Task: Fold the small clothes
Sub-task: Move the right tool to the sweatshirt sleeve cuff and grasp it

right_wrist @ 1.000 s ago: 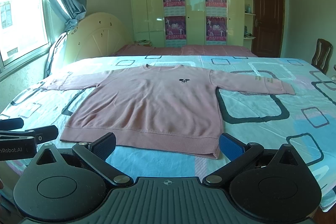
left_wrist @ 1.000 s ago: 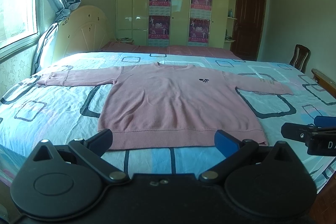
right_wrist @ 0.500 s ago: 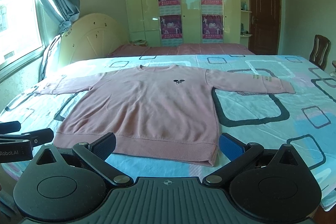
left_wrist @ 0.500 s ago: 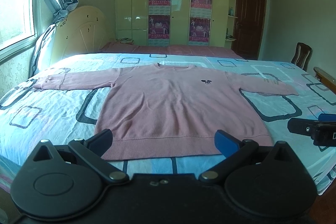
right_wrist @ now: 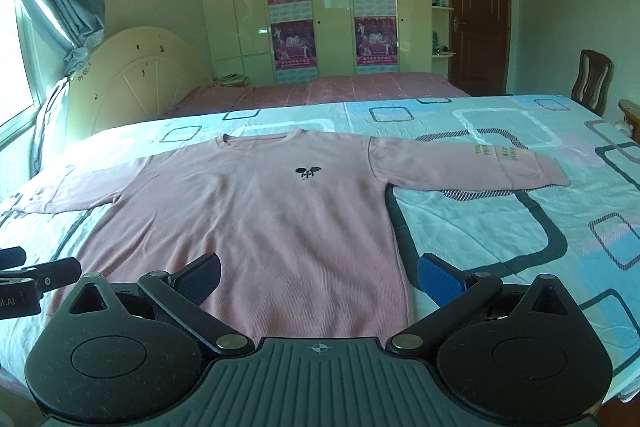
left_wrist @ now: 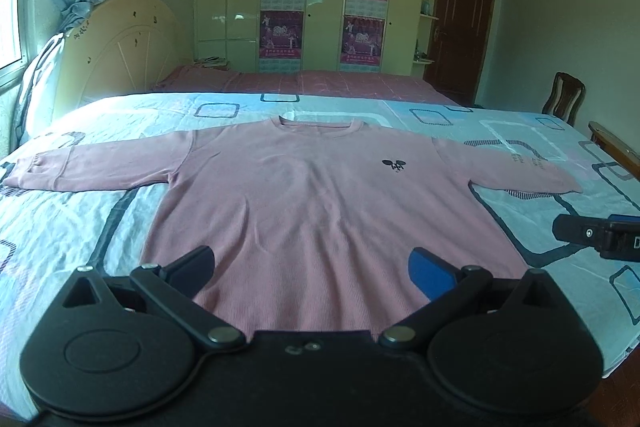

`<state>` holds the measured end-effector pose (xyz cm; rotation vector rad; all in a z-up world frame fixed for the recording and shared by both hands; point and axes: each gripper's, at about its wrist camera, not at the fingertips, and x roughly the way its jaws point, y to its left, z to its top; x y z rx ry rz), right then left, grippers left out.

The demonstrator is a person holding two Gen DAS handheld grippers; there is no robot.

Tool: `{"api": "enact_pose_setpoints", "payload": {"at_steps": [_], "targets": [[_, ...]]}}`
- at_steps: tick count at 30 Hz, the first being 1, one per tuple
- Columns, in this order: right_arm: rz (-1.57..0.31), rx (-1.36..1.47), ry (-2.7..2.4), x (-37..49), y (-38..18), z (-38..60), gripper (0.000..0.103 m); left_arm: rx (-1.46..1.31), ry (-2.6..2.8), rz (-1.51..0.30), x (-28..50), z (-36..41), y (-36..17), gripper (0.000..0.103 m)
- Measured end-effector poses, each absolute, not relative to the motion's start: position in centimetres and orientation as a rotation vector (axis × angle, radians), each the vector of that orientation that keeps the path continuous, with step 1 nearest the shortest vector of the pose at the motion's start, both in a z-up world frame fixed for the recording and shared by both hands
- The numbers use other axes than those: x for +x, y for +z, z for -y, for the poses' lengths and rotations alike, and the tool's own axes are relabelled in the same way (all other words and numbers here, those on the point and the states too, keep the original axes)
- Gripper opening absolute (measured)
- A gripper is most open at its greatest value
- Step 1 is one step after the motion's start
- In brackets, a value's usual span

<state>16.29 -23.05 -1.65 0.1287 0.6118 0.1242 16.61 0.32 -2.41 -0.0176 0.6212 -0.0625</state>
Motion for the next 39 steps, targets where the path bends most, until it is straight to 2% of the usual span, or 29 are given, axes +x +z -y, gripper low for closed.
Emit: {"api": "enact_pose_setpoints", "payload": {"at_steps": [11, 22, 23, 24, 25, 30, 33, 39], "targets": [[-0.585, 0.152, 0.050, 23.1, -0.9, 23.1, 0.103, 0.006, -0.117, -0.627, 24.2, -0.7, -2.3, 0.102], [-0.577, 0.241, -0.090, 29.6, -3.4, 32.5, 0.102, 0.030, -0.152, -0.694, 30.5, 3.9, -4.7, 0.102], [-0.572, 0.251, -0.102, 30.4, -3.8, 33.8, 0.099, 0.032, -0.144, -0.705, 31.3, 4.4, -5.0, 0.102], [-0.575, 0.261, -0.111, 31.4, -4.2, 35.1, 0.077, 0.030, -0.137, -0.715, 32.0, 4.9, -5.2, 0.102], [-0.590, 0.276, -0.130, 32.4, -4.7, 36.6, 0.063, 0.023, -0.132, -0.724, 32.8, 5.5, -5.4, 0.102], [-0.596, 0.390, -0.213, 36.3, -7.3, 44.8, 0.063, 0.008, -0.148, -0.769, 37.0, 9.1, -6.8, 0.102], [-0.628, 0.460, -0.254, 38.3, -9.4, 49.6, 0.050, 0.006, -0.134, -0.820, 39.2, 11.2, -7.9, 0.102], [-0.678, 0.621, -0.324, 40.4, -13.7, 56.4, 0.050, 0.013, -0.111, -0.868, 41.3, 14.7, -9.3, 0.102]]}}
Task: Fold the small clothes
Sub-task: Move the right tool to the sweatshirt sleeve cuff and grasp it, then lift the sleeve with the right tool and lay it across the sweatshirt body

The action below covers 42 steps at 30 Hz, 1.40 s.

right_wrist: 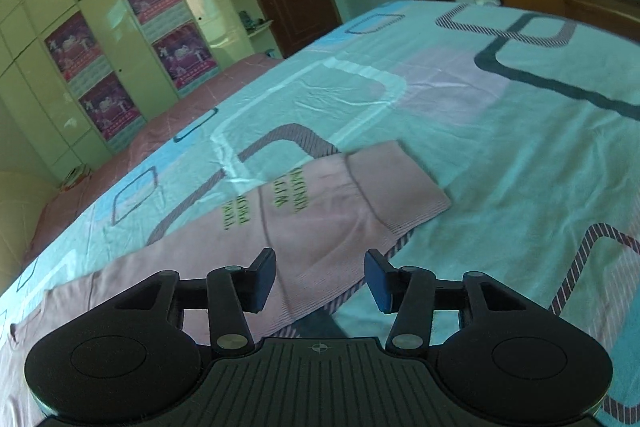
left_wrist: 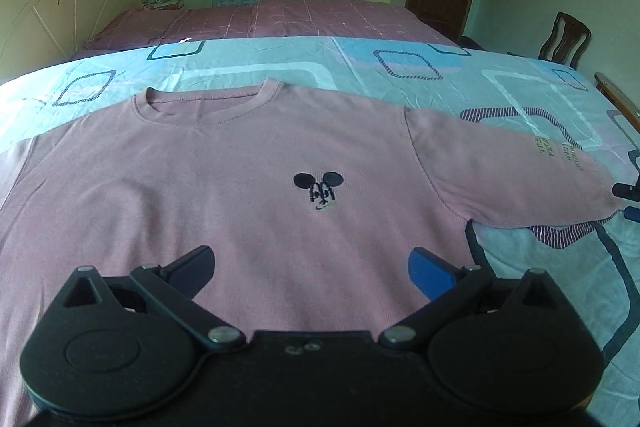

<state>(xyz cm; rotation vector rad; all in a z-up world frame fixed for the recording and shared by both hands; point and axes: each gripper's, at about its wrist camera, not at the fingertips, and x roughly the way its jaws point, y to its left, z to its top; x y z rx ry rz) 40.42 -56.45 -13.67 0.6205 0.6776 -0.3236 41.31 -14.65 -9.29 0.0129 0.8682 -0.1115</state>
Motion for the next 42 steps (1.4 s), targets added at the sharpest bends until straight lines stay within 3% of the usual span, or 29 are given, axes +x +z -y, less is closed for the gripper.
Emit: {"api": "enact_pose_setpoints", "payload": {"at_steps": [10, 11, 12, 13, 21, 30, 42], "targets": [[-0.648, 0.752, -0.337, 40.5, -16.6, 60.1, 0.049, -0.013, -0.128, -0.954, 43.9, 16.0, -10.5, 0.102], [-0.647, 0.740, -0.351, 40.6, -16.5, 60.2, 0.044, -0.016, -0.122, -0.960, 44.1, 15.8, -10.5, 0.102], [-0.658, 0.722, -0.384, 40.7, -16.5, 60.3, 0.019, -0.016, -0.119, -0.963, 44.1, 15.5, -10.5, 0.102], [-0.658, 0.727, -0.395, 40.7, -16.6, 60.7, 0.011, -0.015, -0.117, -0.962, 44.0, 15.3, -10.3, 0.102], [-0.613, 0.527, -0.322, 41.6, -11.4, 55.8, 0.008, 0.031, -0.031, -0.913, 42.8, 9.0, -10.1, 0.102], [-0.595, 0.324, -0.001, 42.8, -5.7, 36.7, 0.007, -0.019, 0.013, -0.861, 42.2, -0.9, -10.0, 0.102], [-0.721, 0.074, 0.382, 44.7, -10.8, 10.0, 0.006, -0.065, 0.074, -0.805, 38.9, -10.4, -9.2, 0.101]]}}
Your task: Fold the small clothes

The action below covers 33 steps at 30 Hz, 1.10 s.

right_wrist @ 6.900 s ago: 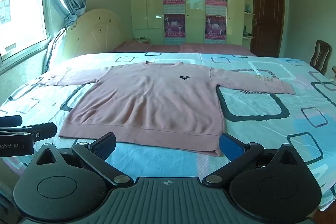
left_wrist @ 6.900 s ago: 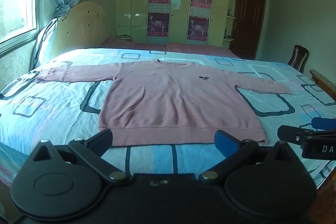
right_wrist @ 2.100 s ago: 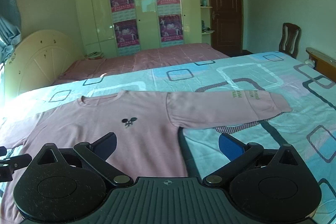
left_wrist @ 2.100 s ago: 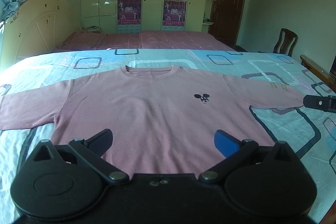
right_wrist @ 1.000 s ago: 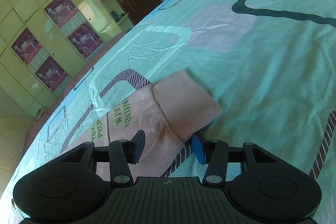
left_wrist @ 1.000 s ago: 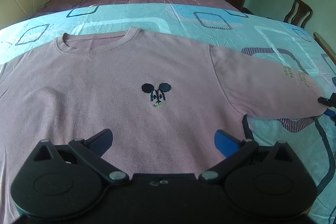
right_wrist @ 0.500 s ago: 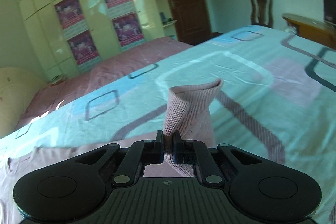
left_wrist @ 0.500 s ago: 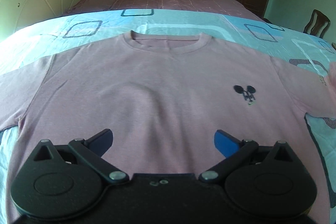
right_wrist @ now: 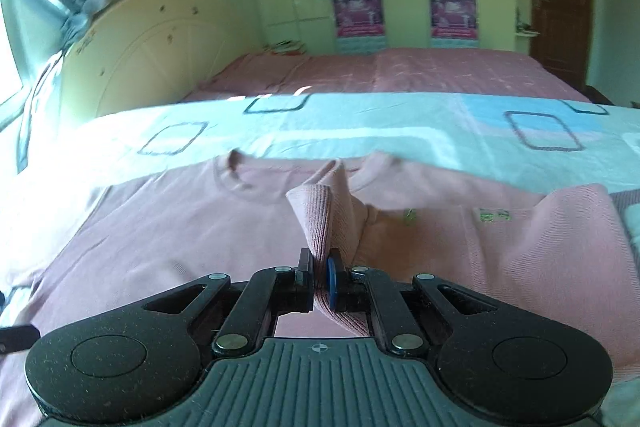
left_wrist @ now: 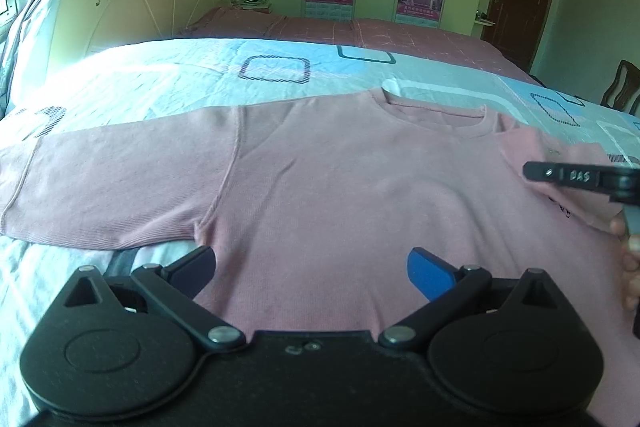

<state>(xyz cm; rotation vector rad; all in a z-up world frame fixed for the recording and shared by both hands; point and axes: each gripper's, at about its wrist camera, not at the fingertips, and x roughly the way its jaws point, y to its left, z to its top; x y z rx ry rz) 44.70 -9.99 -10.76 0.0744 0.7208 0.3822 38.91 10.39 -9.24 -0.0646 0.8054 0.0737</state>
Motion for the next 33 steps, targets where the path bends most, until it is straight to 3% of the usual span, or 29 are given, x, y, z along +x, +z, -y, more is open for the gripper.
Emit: {"api": "enact_pose_setpoints", "payload": {"at_steps": [5, 7, 8, 10, 12, 15, 17, 24, 27, 29, 33], "targets": [[-0.756, 0.001, 0.420, 45.1, -14.1, 6.7, 0.010, -0.129, 0.047, -0.825, 38.7, -11.9, -9.6, 0.100], [-0.746, 0.000, 0.477, 44.5, -14.0, 6.6, 0.048, -0.151, 0.020, -0.834, 39.5, -11.6, -9.8, 0.094], [-0.734, -0.018, 0.483, 43.9, -13.8, 6.6, 0.052, -0.162, 0.004, -0.839, 39.5, -11.4, -9.9, 0.086], [-0.710, -0.035, 0.474, 43.0, -13.2, 7.2, 0.051, -0.205, -0.044, -0.845, 40.8, -10.6, -10.2, 0.074], [-0.726, 0.019, 0.445, 42.5, -13.0, 9.1, 0.050, -0.243, -0.098, -0.850, 42.3, -9.1, -10.6, 0.068], [-0.764, 0.084, 0.362, 41.7, -12.6, 13.4, 0.025, -0.289, -0.207, -0.858, 44.8, -6.2, -11.7, 0.060], [-0.785, 0.121, 0.317, 41.0, -12.6, 16.5, 0.017, -0.324, -0.265, -0.888, 46.8, -4.1, -12.8, 0.045], [-0.827, 0.166, 0.219, 39.1, -13.1, 23.9, 0.016, -0.364, -0.287, -0.920, 52.0, 0.2, -15.6, 0.043], [-0.817, 0.212, 0.138, 39.2, -13.4, 25.7, 0.016, -0.327, -0.293, -0.910, 53.0, 1.7, -15.6, 0.027], [-0.809, 0.239, 0.083, 39.4, -13.5, 26.8, 0.016, -0.297, -0.301, -0.886, 53.4, 2.1, -15.4, 0.006], [-0.808, 0.275, 0.067, 40.2, -13.7, 27.9, 0.016, -0.298, -0.295, -0.764, 52.3, 0.2, -12.5, 0.006]]}}
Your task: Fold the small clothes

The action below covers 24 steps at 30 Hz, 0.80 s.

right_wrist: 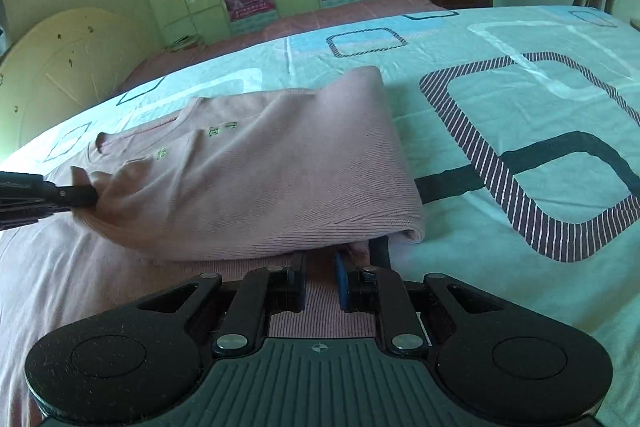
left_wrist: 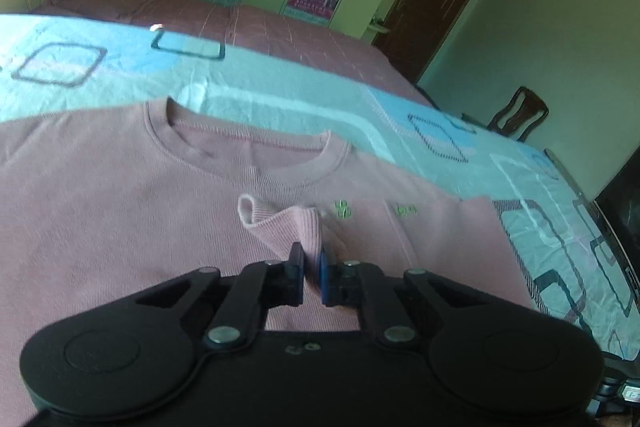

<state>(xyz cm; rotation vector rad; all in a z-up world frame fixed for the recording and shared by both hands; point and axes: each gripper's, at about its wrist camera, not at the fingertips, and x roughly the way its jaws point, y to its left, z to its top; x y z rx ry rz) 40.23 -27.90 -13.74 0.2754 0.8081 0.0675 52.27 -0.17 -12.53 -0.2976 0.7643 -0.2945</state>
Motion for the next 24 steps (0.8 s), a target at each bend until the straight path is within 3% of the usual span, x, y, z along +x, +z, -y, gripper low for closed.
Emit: {"api": "enact_pose_setpoints", "payload": {"at_steps": [4, 10, 12, 14, 16, 19, 21, 22, 23, 24], "targets": [[-0.809, 0.274, 0.070, 40.5, -13.9, 28.0, 0.016, -0.262, -0.224, -0.708, 50.5, -3.2, -11.4, 0.005], [-0.813, 0.258, 0.077, 40.5, -13.9, 27.9, 0.016, -0.294, -0.159, -0.805, 49.3, -5.4, -15.6, 0.007], [-0.818, 0.251, 0.086, 40.4, -13.8, 27.9, 0.016, -0.314, -0.157, -0.787, 48.9, -5.5, -15.3, 0.015], [-0.823, 0.251, 0.099, 40.3, -13.7, 28.1, 0.016, -0.340, -0.164, -0.774, 48.7, -5.9, -15.2, 0.040], [-0.824, 0.248, 0.106, 40.1, -13.6, 28.2, 0.016, -0.359, -0.191, -0.767, 48.7, -6.5, -15.2, 0.048], [-0.807, 0.236, 0.101, 40.1, -13.5, 28.1, 0.016, -0.389, -0.217, -0.787, 49.9, -7.0, -15.5, 0.045], [-0.790, 0.236, 0.090, 40.1, -13.4, 28.0, 0.016, -0.424, -0.234, -0.801, 50.7, -7.1, -15.9, 0.037], [-0.783, 0.228, 0.079, 40.2, -13.3, 28.0, 0.016, -0.432, -0.251, -0.813, 51.1, -7.2, -16.2, 0.015], [-0.785, 0.219, 0.064, 40.3, -13.4, 27.9, 0.016, -0.422, -0.244, -0.800, 51.1, -7.1, -16.1, 0.005], [-0.797, 0.214, 0.046, 40.4, -13.5, 28.0, 0.015, -0.406, -0.219, -0.738, 50.5, -7.1, -15.5, 0.005]]}}
